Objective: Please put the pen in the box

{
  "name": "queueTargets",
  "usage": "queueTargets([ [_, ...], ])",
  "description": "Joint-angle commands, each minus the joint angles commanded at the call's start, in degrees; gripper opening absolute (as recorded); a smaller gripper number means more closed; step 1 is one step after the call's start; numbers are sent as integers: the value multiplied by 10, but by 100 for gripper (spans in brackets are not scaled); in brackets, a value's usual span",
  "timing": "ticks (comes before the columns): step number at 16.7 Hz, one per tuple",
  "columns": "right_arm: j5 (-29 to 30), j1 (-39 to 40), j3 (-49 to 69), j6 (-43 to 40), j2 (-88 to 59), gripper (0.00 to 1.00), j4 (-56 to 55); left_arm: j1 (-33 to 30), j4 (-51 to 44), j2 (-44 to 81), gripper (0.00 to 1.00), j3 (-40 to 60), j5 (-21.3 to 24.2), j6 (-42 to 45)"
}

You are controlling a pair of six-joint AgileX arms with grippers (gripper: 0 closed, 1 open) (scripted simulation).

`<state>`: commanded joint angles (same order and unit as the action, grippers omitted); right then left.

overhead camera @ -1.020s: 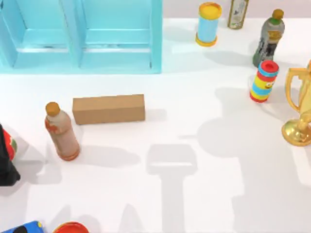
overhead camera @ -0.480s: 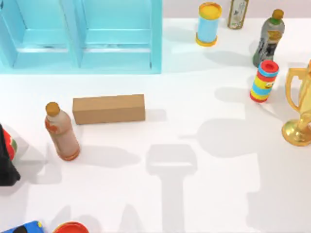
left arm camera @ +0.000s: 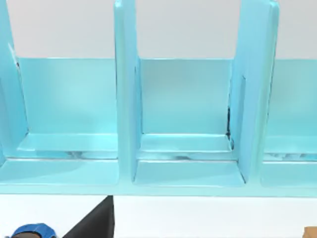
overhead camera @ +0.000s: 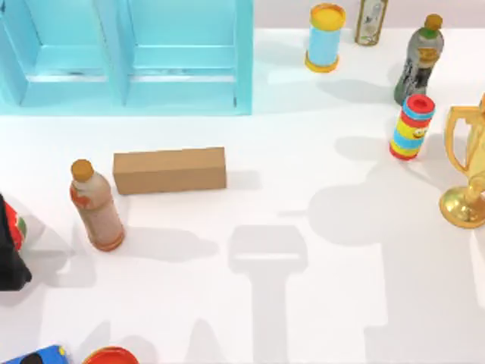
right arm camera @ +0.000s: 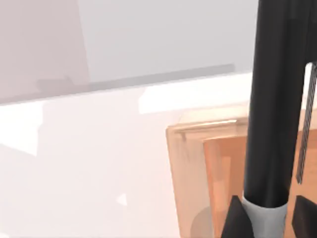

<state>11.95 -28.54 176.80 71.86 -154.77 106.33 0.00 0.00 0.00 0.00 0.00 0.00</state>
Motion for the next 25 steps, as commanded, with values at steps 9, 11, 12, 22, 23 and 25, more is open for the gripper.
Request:
queueTargets([
  [9, 18, 8, -461, 7, 195, 0, -45, 0, 0, 0, 100, 0, 0, 0],
  [11, 10, 26, -534, -4, 206, 0, -73, 0, 0, 0, 100, 0, 0, 0],
  [12, 6, 33, -561, -9, 207, 0, -86, 0, 0, 0, 100, 0, 0, 0],
  [22, 2, 37, -610, -20, 200, 15, -121, 0, 0, 0, 100, 0, 0, 0],
  [23, 2, 37, -610, -20, 200, 23, -121, 0, 0, 0, 100, 0, 0, 0],
  [25, 2, 37, -610, -20, 200, 38, -121, 0, 0, 0, 100, 0, 0, 0],
])
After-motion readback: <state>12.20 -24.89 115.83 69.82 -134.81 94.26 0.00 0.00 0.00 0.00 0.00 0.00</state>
